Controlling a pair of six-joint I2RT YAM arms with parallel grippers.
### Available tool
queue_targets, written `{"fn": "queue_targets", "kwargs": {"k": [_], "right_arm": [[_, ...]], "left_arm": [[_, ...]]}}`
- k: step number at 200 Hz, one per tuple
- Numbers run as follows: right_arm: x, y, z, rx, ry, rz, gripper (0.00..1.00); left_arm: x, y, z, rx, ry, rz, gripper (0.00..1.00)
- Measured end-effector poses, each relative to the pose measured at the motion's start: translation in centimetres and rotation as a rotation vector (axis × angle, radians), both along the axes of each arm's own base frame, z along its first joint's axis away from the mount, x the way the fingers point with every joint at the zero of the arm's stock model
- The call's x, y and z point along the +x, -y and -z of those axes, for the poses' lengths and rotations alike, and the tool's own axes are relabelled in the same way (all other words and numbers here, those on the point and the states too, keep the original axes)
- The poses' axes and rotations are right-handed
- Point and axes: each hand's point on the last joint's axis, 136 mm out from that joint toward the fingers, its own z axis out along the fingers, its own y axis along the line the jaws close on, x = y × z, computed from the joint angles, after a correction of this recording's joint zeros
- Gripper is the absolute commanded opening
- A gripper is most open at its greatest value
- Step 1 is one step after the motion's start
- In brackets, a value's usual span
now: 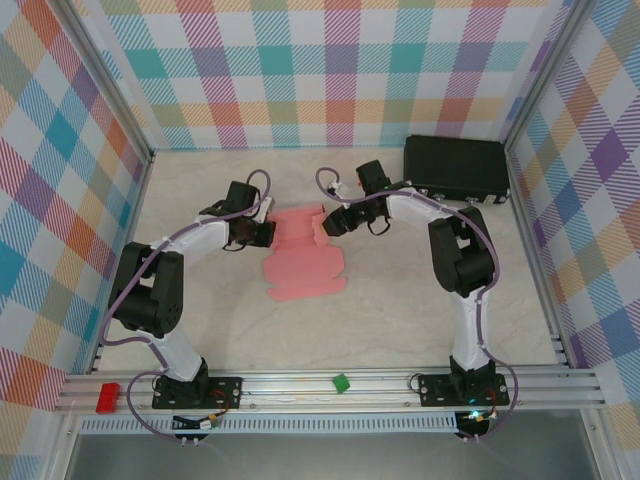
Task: Fold the paper box
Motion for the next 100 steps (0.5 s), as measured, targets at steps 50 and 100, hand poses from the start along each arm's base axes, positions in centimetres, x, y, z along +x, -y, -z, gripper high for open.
{"fn": "queue_targets", "kwargs": {"k": [50, 100], "right_arm": [[0.1, -0.6, 0.2, -0.024, 0.024, 0.011, 0.36], [1.4, -0.5, 0.5, -0.067, 0.071, 0.065, 0.29]], "left_arm": [[0.0, 0.0, 0.0, -0.001, -0.001, 0.000, 0.05], [-0.3, 0.2, 0.1, -0.017, -0.017, -0.001, 0.05]]}}
